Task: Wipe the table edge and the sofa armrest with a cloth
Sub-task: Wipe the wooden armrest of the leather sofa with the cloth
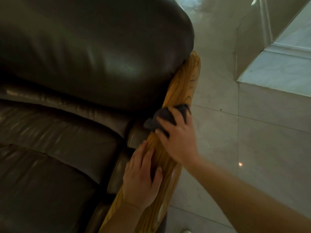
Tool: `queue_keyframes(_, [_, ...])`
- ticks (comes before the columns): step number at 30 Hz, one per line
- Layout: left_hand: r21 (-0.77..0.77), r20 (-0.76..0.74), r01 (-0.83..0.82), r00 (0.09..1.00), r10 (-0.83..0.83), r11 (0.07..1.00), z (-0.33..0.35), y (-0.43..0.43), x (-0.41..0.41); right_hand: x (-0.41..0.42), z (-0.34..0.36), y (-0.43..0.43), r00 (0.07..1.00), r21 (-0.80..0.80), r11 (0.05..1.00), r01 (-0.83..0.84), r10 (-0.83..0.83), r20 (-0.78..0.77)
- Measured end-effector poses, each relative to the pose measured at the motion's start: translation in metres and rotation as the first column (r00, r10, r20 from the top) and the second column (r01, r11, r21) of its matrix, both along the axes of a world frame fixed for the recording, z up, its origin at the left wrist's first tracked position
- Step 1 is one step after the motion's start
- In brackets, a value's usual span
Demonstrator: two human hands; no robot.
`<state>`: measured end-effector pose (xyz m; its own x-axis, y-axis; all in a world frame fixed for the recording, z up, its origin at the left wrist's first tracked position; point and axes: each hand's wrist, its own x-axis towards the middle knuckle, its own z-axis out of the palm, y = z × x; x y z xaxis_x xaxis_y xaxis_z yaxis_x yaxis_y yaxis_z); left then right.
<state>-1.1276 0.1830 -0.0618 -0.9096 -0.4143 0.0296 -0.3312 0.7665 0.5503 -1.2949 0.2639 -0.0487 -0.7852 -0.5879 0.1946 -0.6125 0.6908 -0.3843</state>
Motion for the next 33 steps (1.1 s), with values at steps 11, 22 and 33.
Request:
queue_keyframes(11, [0.471, -0.079, -0.007, 0.996, 0.050, 0.882, 0.007, -0.023, 0.004, -0.022, 0.021, -0.055, 0.996, 0.332, 0.940, -0.084, 0.077, 0.033])
queue_keyframes(22, [0.829, -0.037, 0.025, 0.999, 0.010, 0.559, 0.026, -0.086, 0.053, 0.251, -0.039, 0.032, 0.939, 0.118, 0.932, -0.342, 0.344, 0.010])
queue_keyframes(33, [0.599, -0.140, 0.298, 0.953, -0.270, 0.743, 0.015, -0.082, 0.067, 0.195, 0.007, -0.018, 0.882, -0.228, 0.855, 0.465, -0.427, 0.199])
